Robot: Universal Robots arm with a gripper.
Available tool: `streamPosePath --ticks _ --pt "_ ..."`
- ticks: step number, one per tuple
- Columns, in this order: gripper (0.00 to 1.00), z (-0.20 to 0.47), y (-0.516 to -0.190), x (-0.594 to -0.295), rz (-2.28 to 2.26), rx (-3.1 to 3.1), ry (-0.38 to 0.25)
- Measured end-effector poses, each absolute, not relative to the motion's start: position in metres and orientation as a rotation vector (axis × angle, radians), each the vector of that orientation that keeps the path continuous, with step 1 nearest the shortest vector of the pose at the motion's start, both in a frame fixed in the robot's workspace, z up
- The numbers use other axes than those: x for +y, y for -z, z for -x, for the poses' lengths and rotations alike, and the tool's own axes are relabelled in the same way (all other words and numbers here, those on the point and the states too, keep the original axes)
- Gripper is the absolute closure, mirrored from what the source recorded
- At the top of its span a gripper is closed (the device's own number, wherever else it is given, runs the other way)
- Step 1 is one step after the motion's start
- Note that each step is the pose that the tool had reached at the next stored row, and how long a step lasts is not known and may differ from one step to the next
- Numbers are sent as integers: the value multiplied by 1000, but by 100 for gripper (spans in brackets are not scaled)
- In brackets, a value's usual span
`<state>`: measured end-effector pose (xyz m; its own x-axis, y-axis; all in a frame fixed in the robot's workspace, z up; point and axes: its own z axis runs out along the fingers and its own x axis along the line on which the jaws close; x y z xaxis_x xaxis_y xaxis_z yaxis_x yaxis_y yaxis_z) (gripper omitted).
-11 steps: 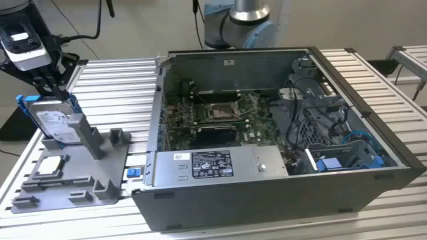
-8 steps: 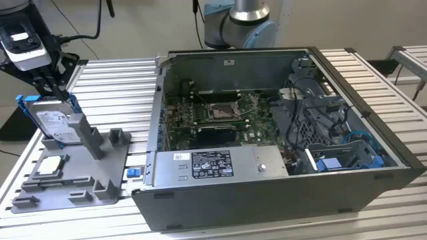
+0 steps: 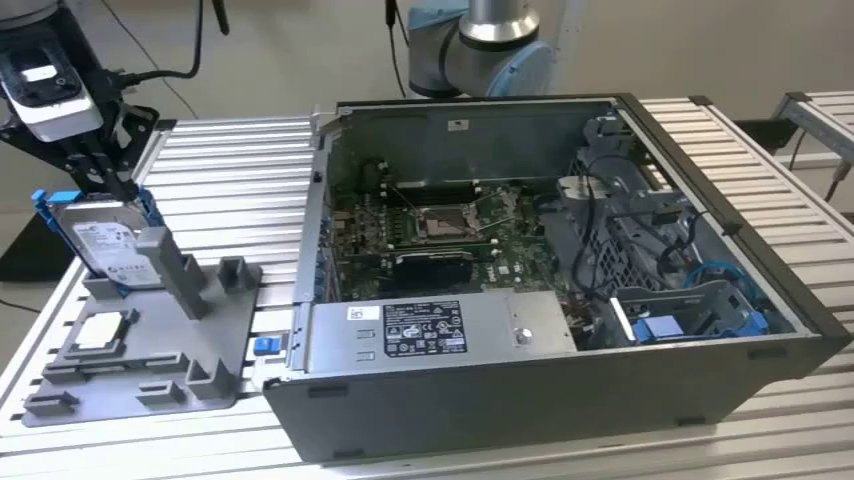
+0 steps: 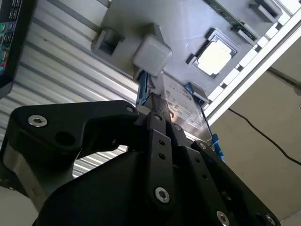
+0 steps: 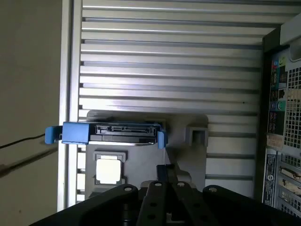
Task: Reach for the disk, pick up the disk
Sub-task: 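Reach for the disk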
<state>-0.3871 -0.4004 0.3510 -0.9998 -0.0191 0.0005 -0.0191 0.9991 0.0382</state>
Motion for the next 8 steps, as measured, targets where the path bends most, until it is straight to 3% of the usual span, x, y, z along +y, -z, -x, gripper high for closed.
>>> streamPosePath --ticks 8 --pt "100 397 -351 -388 -30 -3140 60"
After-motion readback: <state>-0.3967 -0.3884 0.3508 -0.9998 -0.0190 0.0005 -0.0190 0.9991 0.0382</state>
